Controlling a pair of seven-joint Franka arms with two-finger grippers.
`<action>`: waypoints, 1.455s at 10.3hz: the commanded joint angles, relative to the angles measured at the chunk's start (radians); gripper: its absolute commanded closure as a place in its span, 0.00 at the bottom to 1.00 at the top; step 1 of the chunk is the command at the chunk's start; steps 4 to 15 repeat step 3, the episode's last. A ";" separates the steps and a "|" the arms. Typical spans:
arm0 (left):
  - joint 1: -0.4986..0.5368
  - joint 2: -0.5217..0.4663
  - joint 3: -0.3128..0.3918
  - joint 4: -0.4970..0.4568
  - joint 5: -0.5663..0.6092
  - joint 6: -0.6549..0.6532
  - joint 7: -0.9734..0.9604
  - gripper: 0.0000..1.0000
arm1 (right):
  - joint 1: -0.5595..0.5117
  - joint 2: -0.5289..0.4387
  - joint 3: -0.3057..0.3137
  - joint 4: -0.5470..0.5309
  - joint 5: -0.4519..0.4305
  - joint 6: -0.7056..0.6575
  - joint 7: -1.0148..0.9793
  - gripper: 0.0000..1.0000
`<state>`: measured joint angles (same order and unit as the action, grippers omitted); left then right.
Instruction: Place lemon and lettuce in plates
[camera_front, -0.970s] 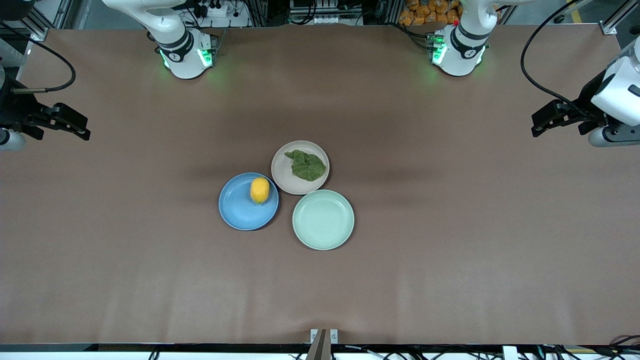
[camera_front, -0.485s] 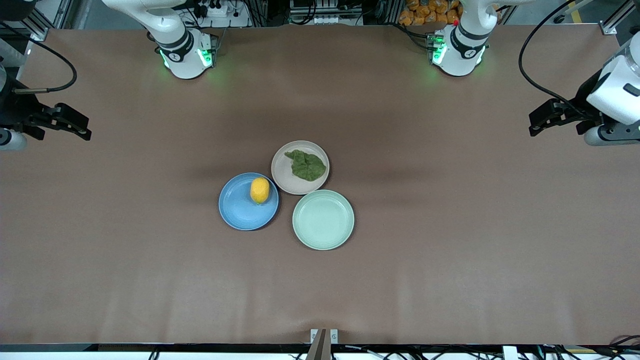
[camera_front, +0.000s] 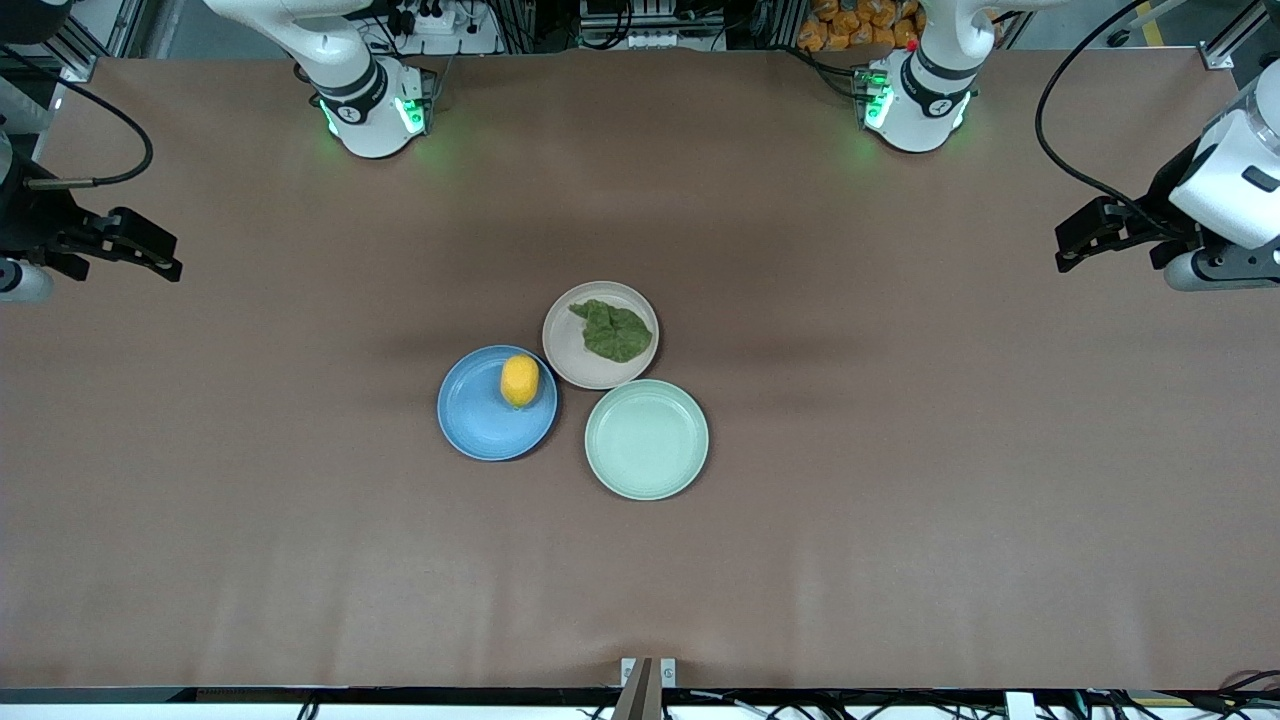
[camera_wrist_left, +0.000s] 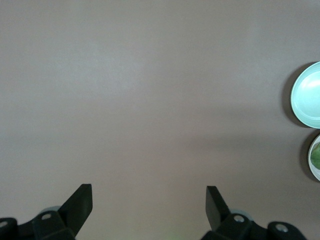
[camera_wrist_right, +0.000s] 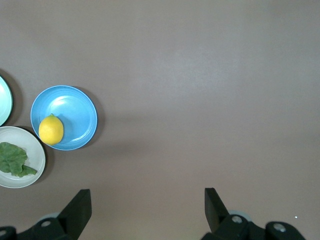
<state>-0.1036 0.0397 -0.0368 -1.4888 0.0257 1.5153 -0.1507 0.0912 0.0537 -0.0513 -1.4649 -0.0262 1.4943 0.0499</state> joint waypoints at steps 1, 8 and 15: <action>-0.013 -0.011 0.009 0.005 0.017 -0.015 0.019 0.00 | -0.019 -0.005 0.018 -0.006 -0.014 0.000 0.007 0.00; -0.011 -0.011 0.011 0.010 0.017 -0.015 0.019 0.00 | -0.021 -0.005 0.018 -0.006 -0.014 0.000 0.007 0.00; -0.011 -0.011 0.011 0.010 0.017 -0.015 0.019 0.00 | -0.021 -0.005 0.018 -0.006 -0.014 0.000 0.007 0.00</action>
